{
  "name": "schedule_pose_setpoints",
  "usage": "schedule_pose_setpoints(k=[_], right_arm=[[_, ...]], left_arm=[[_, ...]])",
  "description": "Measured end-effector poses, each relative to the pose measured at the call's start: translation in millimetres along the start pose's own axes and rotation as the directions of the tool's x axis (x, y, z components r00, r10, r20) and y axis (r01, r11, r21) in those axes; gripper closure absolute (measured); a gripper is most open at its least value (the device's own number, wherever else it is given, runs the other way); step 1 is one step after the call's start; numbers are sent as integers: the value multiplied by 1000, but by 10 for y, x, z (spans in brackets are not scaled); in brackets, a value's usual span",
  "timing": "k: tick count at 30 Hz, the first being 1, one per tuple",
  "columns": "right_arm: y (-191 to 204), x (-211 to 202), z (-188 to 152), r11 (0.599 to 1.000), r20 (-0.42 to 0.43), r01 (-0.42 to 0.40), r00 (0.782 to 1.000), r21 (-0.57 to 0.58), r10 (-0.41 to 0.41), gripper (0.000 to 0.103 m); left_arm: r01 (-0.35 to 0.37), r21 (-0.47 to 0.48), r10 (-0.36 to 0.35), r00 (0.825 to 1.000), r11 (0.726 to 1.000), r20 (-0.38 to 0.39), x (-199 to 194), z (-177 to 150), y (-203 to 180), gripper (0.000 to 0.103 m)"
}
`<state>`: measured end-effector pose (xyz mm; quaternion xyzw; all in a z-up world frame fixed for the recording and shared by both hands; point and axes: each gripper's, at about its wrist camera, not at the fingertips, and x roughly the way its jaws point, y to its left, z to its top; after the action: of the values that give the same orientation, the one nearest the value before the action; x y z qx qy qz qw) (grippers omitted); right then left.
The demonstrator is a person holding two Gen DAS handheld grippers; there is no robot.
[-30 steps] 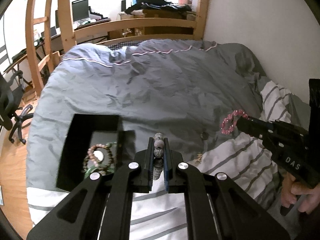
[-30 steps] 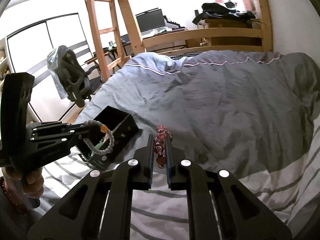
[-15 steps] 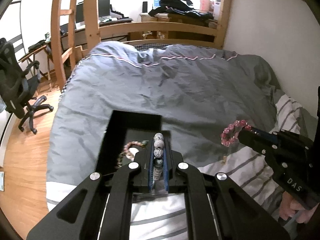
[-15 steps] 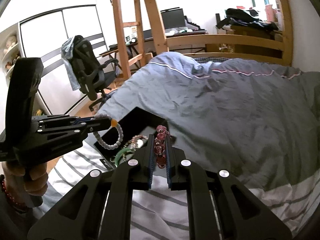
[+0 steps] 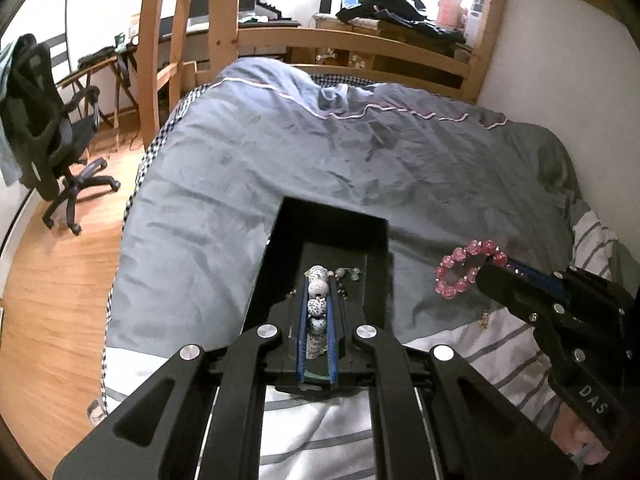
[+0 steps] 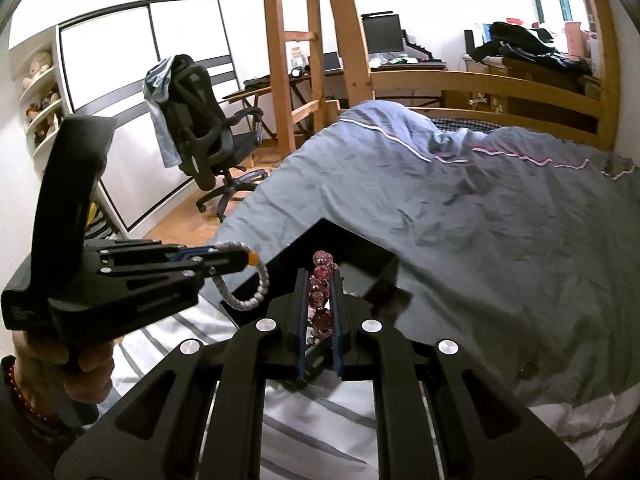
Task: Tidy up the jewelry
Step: 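Open the left tool over the box while the right tool releases the red bracelet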
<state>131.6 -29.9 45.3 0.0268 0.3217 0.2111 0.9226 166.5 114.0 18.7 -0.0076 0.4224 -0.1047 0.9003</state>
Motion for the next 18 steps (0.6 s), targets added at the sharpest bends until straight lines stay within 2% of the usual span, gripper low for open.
schedule_pose_setpoints(k=[8, 15, 18], right_arm=[[102, 286, -13, 1000, -30, -30, 999, -4, 30, 92], [117, 611, -176, 998, -91, -62, 994, 10, 63, 92], [114, 694, -229, 996, -109, -83, 990, 17, 84, 92]], left_arm=[[10, -47, -11, 999, 999, -36, 152, -25, 183, 95], [-11, -80, 4, 997, 997, -81, 328, -47, 273, 96], [17, -95, -25, 996, 995, -86, 343, -55, 288, 96]])
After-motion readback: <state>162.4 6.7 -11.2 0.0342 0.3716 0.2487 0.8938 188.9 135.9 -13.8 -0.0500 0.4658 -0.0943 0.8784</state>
